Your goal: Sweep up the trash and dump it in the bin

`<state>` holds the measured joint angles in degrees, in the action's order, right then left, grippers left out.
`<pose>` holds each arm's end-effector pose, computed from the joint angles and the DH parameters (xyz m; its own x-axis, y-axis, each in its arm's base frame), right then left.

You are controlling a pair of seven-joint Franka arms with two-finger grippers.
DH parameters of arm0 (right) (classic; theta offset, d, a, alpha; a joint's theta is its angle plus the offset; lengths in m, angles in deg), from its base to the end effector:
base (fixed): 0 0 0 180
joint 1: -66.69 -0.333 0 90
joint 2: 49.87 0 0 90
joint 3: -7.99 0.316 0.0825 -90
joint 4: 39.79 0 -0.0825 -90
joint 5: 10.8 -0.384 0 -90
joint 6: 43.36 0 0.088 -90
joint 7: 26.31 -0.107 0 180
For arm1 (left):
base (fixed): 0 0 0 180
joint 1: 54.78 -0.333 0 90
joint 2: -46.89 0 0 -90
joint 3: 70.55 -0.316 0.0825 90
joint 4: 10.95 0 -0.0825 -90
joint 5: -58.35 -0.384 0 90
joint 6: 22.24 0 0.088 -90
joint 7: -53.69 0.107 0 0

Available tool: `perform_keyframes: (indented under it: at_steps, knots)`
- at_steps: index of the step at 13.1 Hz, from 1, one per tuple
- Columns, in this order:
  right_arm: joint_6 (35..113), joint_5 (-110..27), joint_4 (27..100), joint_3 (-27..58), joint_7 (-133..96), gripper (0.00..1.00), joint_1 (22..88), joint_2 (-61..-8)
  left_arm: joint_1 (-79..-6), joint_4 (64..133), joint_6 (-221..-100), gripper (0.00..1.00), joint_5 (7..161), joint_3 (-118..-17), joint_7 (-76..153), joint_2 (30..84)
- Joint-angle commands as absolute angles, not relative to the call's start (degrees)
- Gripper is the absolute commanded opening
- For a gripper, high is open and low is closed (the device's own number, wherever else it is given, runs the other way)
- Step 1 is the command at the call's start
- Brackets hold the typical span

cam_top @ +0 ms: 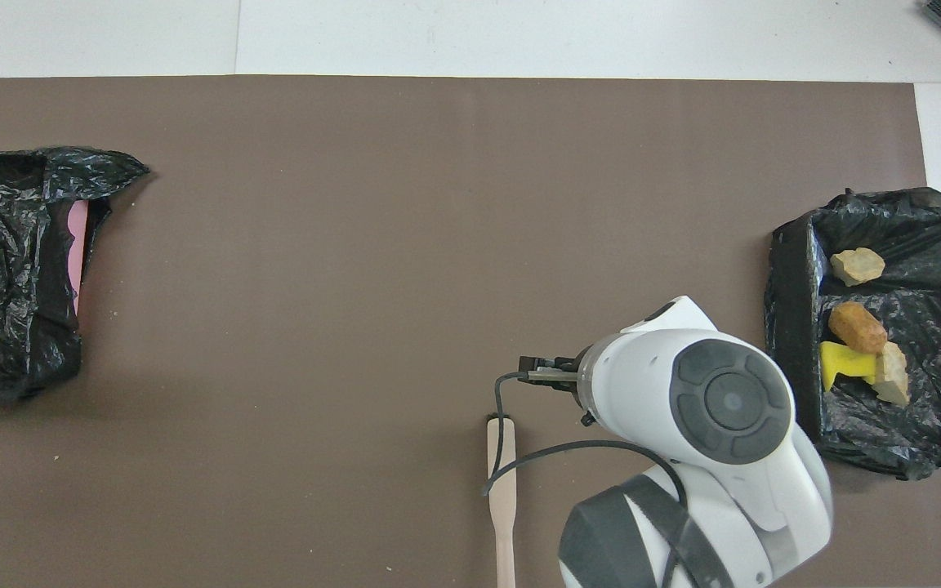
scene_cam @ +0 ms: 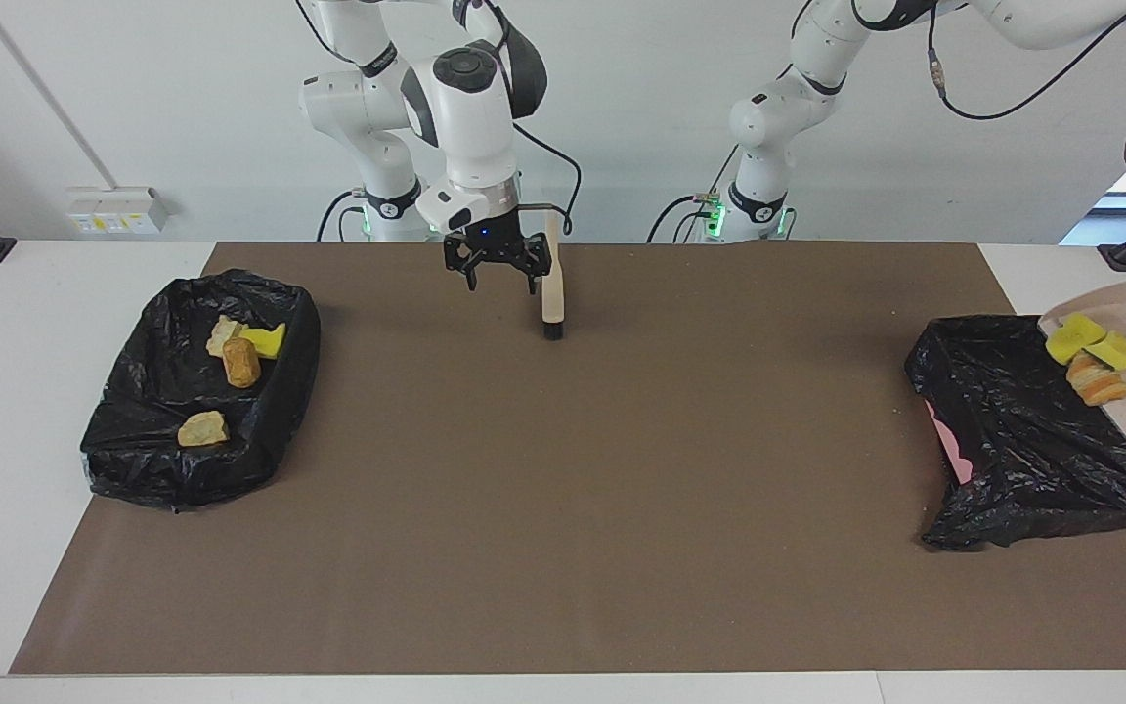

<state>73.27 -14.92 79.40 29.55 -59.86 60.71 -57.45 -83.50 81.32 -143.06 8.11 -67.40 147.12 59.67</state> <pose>0.4618 0.2521 0.4885 0.9891 -0.1367 0.0556 -0.1334 -0.9893 -0.0586 0.5789 0.3207 0.5399 0.0413 -0.6722 -0.7392 -0.9985 -0.0016 -0.0544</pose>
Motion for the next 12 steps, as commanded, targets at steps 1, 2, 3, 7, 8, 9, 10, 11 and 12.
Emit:
perform_keyframes:
  at_steps: [1, 2, 3, 7, 8, 9, 10, 11, 12]
  knots:
    - [68.7, -13.8, 75.1, 29.7, -55.5, 1.0, 63.2, -56.5, -82.8, 82.1, -142.6, 0.0, 5.6, -67.8, 147.3, 58.4]
    - [67.4, -12.8, 74.3, 28.5, -54.1, 1.0, 62.5, -56.5, -82.7, 82.0, -142.6, 0.0, 4.0, -67.8, 147.3, 58.4]
    - [67.1, -10.4, 73.6, 24.8, -52.4, 1.0, 61.1, -56.8, -82.7, 81.8, -142.6, 0.0, 2.8, -67.7, 147.3, 58.3]
    - [62.7, -8.9, 66.8, 14.1, -43.2, 1.0, 60.0, -56.6, -82.8, 82.6, -140.0, 0.0, 12.0, -67.3, 146.5, 55.7]
    - [59.6, -8.9, 63.7, 13.6, -39.7, 1.0, 61.7, -56.4, -82.6, 82.7, -137.8, 0.0, 17.8, -67.3, 146.3, 55.7]
    - [56.9, -9.0, 61.8, 12.6, -37.0, 1.0, 62.2, -56.4, -82.1, 82.8, -136.2, 0.0, 21.4, -67.2, 145.7, 55.7]
    - [55.1, -9.0, 60.2, 10.2, -36.0, 1.0, 62.1, -56.5, -80.7, 84.1, -135.9, 0.0, 24.8, -67.1, 144.0, 55.2]
    - [52.6, -9.0, 57.5, 8.7, -35.8, 1.0, 62.3, -56.5, -79.4, 86.6, -136.1, 0.0, 28.8, -67.2, 140.7, 53.9]
    - [49.4, -9.0, 54.0, 7.5, -34.9, 1.0, 63.0, -56.4, -77.5, 87.6, -135.8, 0.0, 29.9, -67.2, 137.1, 53.5]
